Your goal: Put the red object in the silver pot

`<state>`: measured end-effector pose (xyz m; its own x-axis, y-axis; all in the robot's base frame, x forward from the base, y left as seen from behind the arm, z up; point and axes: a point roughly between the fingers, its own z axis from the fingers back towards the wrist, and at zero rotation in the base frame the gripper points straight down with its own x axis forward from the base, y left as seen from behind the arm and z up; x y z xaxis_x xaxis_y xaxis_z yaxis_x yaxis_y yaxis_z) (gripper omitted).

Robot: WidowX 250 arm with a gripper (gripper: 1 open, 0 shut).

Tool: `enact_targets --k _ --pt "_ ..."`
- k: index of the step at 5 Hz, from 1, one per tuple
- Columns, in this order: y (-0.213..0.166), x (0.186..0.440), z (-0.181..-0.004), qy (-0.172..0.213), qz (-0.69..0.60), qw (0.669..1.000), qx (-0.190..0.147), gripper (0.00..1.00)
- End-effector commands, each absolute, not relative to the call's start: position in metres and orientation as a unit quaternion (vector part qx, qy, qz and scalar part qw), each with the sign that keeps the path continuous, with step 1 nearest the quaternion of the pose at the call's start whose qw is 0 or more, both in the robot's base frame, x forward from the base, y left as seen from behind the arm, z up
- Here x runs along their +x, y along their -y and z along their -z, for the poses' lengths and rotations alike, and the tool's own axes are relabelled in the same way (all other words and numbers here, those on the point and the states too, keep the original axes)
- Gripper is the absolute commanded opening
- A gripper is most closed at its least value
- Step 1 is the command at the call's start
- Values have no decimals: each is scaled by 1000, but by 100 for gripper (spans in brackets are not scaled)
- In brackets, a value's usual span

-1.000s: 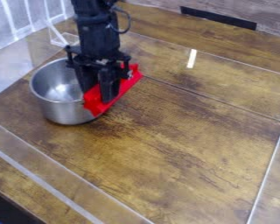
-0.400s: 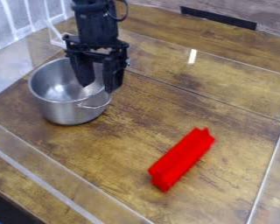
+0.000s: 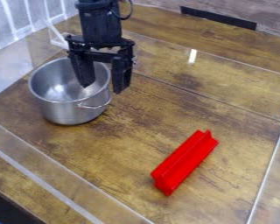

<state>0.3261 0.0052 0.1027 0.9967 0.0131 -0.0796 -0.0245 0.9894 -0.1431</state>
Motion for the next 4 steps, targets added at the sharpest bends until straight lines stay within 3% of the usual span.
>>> enact_targets --k 1,3,4 --pt "31 328 -128 3 8 997 -75 100" --pt "115 312 -110 10 45 995 -86 100" --pt "130 304 -89 12 40 995 -86 100"
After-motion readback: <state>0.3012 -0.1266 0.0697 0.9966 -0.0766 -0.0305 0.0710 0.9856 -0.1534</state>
